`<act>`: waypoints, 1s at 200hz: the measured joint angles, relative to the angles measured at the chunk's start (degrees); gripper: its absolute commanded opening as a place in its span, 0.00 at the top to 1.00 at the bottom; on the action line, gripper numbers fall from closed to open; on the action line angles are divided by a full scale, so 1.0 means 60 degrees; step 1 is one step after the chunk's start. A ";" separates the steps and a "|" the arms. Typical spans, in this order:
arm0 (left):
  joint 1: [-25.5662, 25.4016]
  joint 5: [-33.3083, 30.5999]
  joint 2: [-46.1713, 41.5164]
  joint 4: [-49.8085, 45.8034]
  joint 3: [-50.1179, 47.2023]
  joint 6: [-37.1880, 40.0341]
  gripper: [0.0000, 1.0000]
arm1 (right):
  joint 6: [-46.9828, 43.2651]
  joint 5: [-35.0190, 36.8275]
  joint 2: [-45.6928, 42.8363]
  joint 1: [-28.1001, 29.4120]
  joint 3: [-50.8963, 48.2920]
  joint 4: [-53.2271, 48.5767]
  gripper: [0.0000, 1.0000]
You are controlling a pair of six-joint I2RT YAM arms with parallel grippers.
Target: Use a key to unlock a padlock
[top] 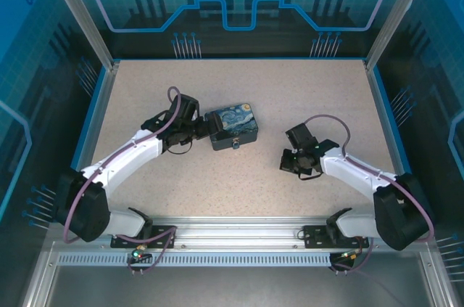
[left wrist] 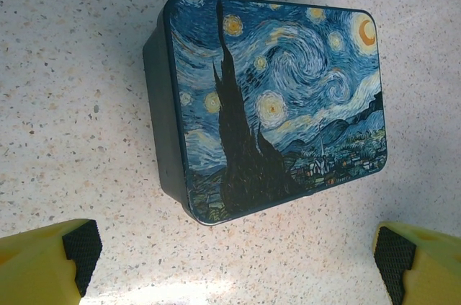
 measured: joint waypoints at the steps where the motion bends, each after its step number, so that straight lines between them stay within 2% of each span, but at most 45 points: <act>1: 0.0000 0.0000 0.0004 -0.0004 0.0000 0.0004 0.01 | -0.0007 -0.0033 -0.0011 -0.0018 0.0000 0.0000 1.00; 48: 0.0000 0.0044 0.0051 0.0000 0.0080 -0.0007 0.01 | -0.0426 -0.0973 -0.0350 -0.0510 -0.0127 0.0317 1.00; 93: -0.0011 0.0641 0.0117 0.0364 0.0124 -0.0608 0.01 | -0.0641 -0.3034 -0.0947 -0.0801 -0.0211 0.1537 1.00; 129: -0.0138 0.1355 0.0215 0.1195 0.0124 -0.1829 0.01 | -0.0554 -0.4776 -0.1060 -0.0827 0.0051 0.2794 1.00; 159: -0.0237 0.1840 0.0310 0.2160 0.0124 -0.3373 0.03 | -0.0404 -0.5872 -0.1060 -0.0827 0.0514 0.3916 1.00; 182: -0.0386 0.2004 0.0368 0.2707 0.0149 -0.4251 0.10 | -0.0415 -0.6404 -0.1060 -0.0827 0.0867 0.4397 1.00; 200: -0.0488 0.2142 0.0492 0.2790 0.0426 -0.4455 0.17 | -0.0495 -0.6739 -0.1035 -0.0827 0.1075 0.4579 1.00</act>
